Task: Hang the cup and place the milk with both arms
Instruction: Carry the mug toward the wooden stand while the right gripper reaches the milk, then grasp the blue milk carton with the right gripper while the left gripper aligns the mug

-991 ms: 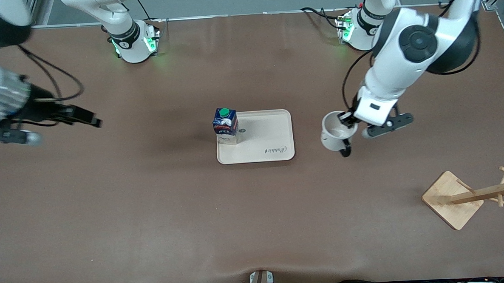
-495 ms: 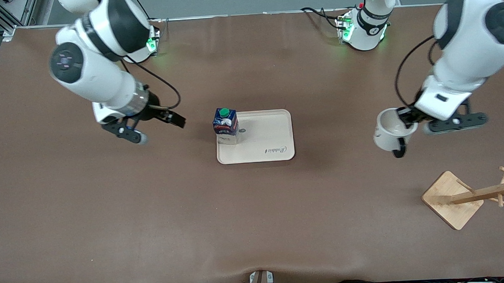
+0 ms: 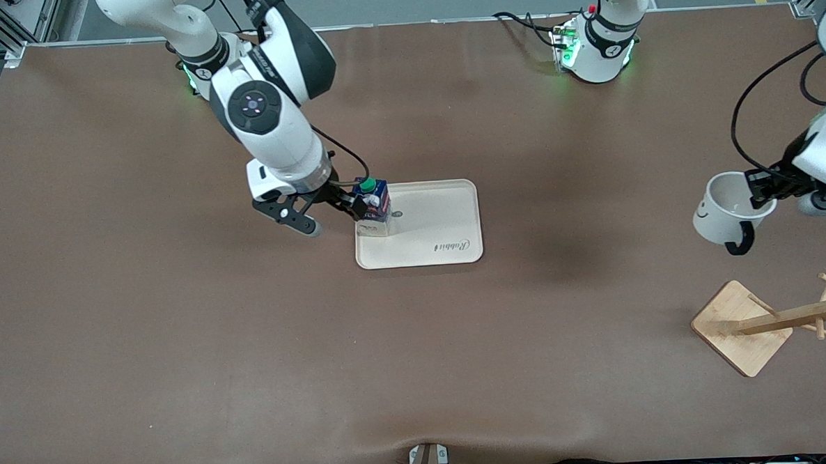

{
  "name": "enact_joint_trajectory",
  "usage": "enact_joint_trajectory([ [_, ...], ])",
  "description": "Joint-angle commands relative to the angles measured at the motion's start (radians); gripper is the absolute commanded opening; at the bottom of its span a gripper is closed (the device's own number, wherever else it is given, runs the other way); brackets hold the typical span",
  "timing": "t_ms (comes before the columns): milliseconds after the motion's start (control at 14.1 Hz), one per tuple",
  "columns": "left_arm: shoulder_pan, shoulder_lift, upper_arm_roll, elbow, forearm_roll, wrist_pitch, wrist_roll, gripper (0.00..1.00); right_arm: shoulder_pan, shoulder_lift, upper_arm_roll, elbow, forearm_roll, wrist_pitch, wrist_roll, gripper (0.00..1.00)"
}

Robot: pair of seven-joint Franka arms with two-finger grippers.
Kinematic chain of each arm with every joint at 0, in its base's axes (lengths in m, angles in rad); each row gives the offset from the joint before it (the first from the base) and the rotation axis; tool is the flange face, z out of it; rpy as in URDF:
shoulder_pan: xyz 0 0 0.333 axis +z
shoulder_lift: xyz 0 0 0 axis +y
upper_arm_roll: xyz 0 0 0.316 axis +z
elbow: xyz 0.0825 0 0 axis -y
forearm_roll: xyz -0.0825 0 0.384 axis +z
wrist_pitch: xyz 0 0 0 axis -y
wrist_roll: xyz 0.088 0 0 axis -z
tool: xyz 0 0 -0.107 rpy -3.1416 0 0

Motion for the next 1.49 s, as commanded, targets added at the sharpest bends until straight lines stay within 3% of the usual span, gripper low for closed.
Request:
enact_joint_trajectory([
  [0,0.024,0.035,-0.008,0.053,-0.014,-0.018,0.049,0.00,0.044,-0.004,-0.013,0.018,-0.022,-0.004,0.037,1.00],
  [425,0.088,0.170,0.009,0.185,-0.019,-0.012,0.158,0.00,0.078,0.033,-0.013,0.012,-0.046,0.001,0.034,1.00],
  [566,0.093,0.183,0.009,0.188,-0.028,-0.011,0.160,0.00,0.084,0.045,-0.012,0.012,-0.091,0.003,0.035,1.00],
  [1415,0.107,0.296,0.030,0.298,-0.017,-0.003,0.243,0.00,0.139,0.098,-0.016,0.014,-0.120,0.009,0.064,1.00],
])
